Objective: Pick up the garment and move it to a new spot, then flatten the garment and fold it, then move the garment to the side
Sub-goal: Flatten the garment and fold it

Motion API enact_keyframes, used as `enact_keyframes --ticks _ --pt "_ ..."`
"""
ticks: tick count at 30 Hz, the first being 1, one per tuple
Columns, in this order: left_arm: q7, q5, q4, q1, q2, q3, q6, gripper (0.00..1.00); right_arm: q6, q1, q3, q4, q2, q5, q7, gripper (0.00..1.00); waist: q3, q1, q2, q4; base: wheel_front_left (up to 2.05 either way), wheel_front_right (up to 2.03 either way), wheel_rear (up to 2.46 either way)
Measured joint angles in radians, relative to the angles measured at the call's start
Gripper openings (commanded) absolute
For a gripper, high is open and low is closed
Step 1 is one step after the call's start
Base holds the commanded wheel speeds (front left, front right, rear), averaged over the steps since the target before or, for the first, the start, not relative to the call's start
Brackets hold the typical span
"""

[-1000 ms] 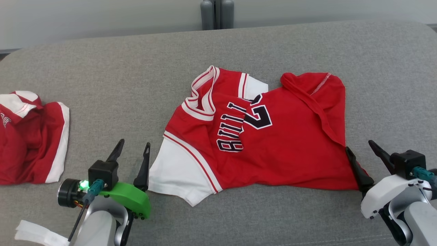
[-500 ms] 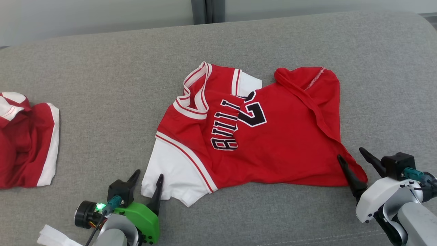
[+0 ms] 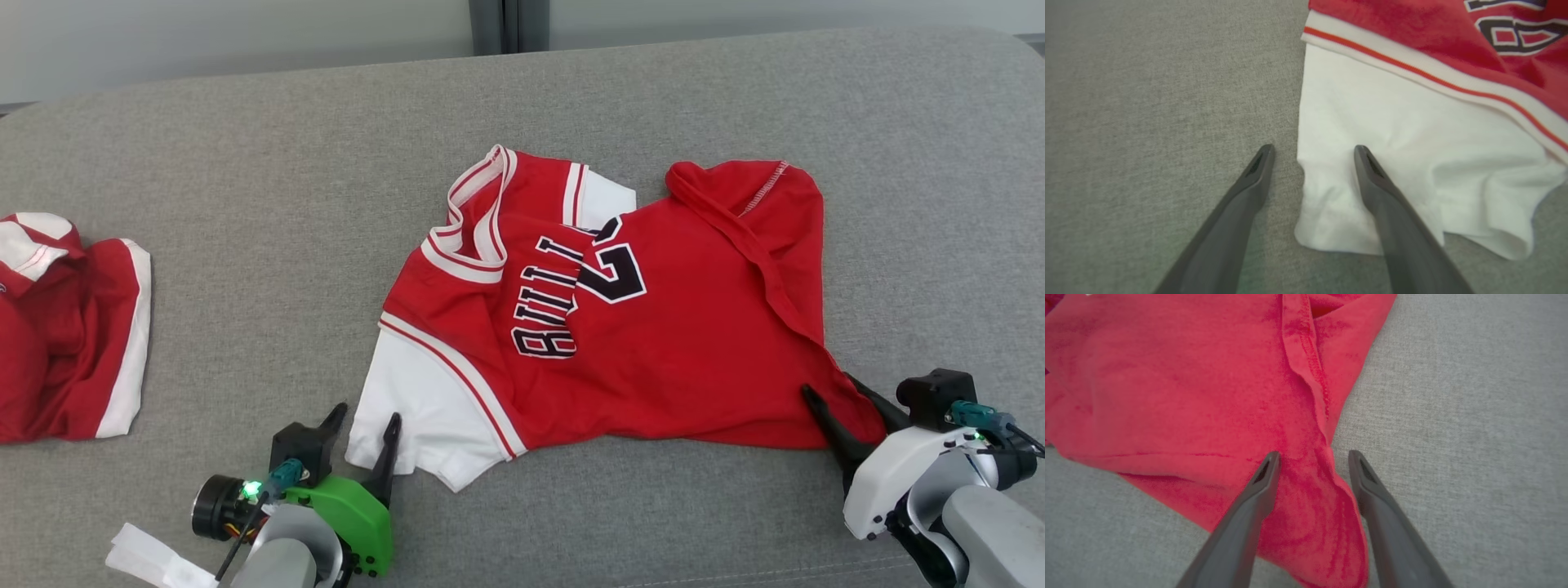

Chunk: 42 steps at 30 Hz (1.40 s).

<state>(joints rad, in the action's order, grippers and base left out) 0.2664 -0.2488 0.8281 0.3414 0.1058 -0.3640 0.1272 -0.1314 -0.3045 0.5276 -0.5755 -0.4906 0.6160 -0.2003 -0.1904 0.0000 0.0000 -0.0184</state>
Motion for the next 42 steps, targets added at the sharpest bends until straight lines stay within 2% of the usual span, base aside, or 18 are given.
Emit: enact_keyframes --ticks 1,2,8,13,18,23,28,33,38,42 --pt "0.000 -0.005 0.008 0.005 -0.001 -0.006 0.000 0.19 0.000 -0.007 0.005 -0.002 0.000 0.013 -0.001 0.00 -0.001 0.0000 0.0000 -0.001 0.00 0.00 0.00" --pt "0.000 -0.008 0.012 0.010 -0.002 -0.012 0.000 0.00 0.000 -0.012 0.011 -0.001 0.000 0.019 -0.002 0.00 -0.002 0.0000 0.0000 -0.001 0.00 0.00 0.00" --pt "-0.001 -0.058 -0.011 0.018 -0.012 -0.038 0.001 0.00 0.000 -0.029 0.032 0.004 -0.013 0.036 -0.032 0.00 0.000 0.0000 0.0000 -0.007 0.00 0.00 0.00" --pt "-0.003 -0.125 -0.090 0.016 -0.012 -0.047 0.002 0.00 0.000 -0.034 0.041 0.049 -0.018 0.061 -0.050 0.00 0.014 0.0000 0.0000 -0.012 0.00 0.00 0.00" --pt "-0.003 -0.193 -0.209 0.024 0.012 -0.042 0.002 0.00 0.000 -0.065 0.036 0.114 -0.029 0.091 -0.057 0.00 0.021 0.0000 0.0000 -0.018 0.00 0.00 0.00" --pt "-0.030 -0.258 -0.298 0.133 0.044 -0.005 0.002 0.00 0.000 -0.149 0.031 0.157 -0.051 0.121 -0.061 0.00 0.000 0.0000 0.0000 -0.022 0.00 0.00 0.00" --pt "-0.110 -0.315 -0.330 0.356 0.060 0.039 0.002 0.00 0.000 -0.354 0.029 0.164 -0.063 0.208 -0.032 0.00 -0.051 0.0001 0.0000 -0.024 0.00 0.00 0.00" --pt "-0.186 -0.361 -0.281 0.653 0.060 0.095 -0.006 0.00 0.000 -0.640 0.021 0.129 -0.062 0.317 0.035 0.00 -0.126 0.0000 0.0000 -0.024 0.00 0.00 0.00" --pt "-0.212 -0.353 -0.177 0.988 0.064 0.127 -0.036 0.00 0.000 -0.963 -0.034 0.023 -0.043 0.430 0.097 0.00 -0.218 0.0001 0.0000 -0.019 0.00 0.00 0.00" --pt "-0.192 -0.338 -0.095 1.215 0.047 0.130 -0.047 0.00 0.000 -1.178 -0.043 -0.083 -0.017 0.437 0.107 0.00 -0.281 0.0002 0.0000 -0.013 0.00 0.00 0.00"
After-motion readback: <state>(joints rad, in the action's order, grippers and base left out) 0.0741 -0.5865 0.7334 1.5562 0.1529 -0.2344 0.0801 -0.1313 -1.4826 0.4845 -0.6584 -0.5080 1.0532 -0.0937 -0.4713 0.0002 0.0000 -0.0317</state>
